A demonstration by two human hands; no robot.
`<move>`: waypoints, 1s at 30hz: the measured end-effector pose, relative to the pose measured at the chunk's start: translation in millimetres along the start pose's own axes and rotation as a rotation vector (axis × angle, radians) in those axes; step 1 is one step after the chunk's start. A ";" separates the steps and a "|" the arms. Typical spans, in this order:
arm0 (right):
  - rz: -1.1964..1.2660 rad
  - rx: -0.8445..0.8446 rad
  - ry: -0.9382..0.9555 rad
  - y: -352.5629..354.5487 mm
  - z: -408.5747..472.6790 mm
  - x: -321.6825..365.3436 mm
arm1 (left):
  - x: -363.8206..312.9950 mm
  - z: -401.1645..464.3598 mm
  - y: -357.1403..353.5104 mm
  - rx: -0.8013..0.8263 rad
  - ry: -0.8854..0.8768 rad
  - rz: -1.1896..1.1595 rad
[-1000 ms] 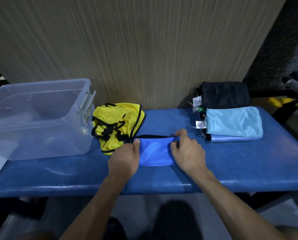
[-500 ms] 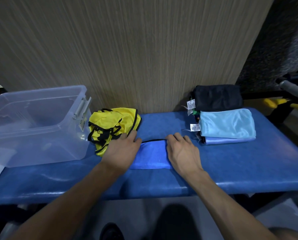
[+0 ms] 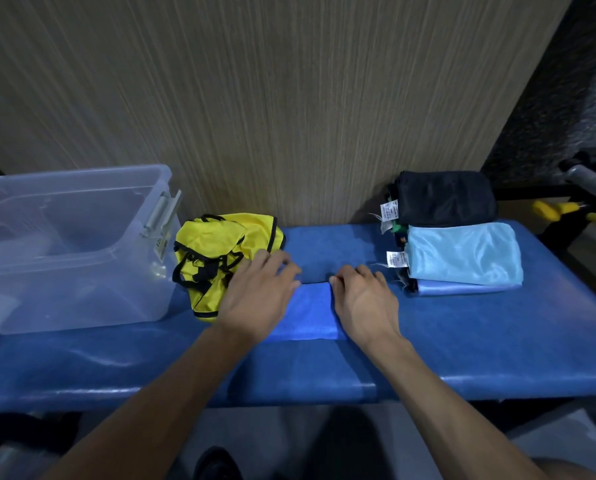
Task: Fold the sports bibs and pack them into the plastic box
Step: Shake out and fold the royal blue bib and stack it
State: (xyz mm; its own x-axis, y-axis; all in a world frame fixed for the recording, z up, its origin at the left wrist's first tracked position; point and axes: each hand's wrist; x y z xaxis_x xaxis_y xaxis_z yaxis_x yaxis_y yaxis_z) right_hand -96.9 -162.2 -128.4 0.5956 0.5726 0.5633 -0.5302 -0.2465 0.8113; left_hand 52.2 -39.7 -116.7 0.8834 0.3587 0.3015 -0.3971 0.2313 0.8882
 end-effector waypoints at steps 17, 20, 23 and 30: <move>0.733 0.015 -0.312 2.9 2.4 17.6 | -4.7 -7.1 -34.2 0.038 0.059 -0.398; 0.726 -0.040 -0.265 3.4 2.4 18.0 | -2.2 -5.2 -33.7 0.091 0.071 -0.407; 0.703 -0.097 -0.191 14.0 3.6 14.4 | -3.4 -3.3 -26.3 0.077 0.074 -0.449; 0.657 -0.190 -0.099 43.9 0.9 -11.9 | -24.2 17.0 -0.9 0.293 0.024 -0.696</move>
State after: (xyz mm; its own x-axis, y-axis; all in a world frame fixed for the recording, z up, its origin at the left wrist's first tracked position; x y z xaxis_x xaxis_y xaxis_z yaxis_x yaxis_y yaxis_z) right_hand -126.7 -180.5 -99.3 0.1626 0.2750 0.9476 -0.8912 -0.3713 0.2607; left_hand 35.4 -64.0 -118.9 0.8991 0.2375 -0.3677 0.3363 0.1631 0.9275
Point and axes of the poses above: each hand's wrist, its own z-axis towards the middle knuckle, its own y-axis out of the back of the hand, x = y × z, and after that the axes turned 13 degrees about z, right-handed
